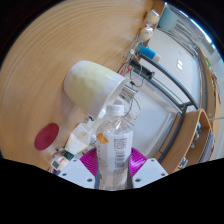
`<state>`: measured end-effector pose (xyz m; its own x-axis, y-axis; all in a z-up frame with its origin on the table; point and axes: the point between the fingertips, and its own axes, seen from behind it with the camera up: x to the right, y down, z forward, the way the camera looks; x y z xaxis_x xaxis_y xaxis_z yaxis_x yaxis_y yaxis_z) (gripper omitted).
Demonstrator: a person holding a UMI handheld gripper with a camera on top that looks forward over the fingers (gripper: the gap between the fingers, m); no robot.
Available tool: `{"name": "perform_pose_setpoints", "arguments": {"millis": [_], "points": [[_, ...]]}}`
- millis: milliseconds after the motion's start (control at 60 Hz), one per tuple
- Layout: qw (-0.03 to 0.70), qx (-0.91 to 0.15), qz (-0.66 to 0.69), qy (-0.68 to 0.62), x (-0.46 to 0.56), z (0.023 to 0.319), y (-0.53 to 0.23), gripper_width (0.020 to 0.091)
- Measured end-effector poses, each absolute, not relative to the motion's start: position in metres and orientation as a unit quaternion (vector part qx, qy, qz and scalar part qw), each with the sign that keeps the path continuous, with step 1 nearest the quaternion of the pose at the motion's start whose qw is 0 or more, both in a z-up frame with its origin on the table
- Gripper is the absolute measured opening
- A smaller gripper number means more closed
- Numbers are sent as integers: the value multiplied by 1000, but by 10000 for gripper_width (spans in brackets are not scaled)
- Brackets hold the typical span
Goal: Pour water
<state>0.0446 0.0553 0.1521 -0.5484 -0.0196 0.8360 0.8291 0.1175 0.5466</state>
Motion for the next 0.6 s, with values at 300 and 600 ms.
{"name": "perform_pose_setpoints", "arguments": {"millis": [300,600], "points": [[374,-322,-578,-650,41,150,55,376],[574,-599,-349,-434,87,160,52,377]]}}
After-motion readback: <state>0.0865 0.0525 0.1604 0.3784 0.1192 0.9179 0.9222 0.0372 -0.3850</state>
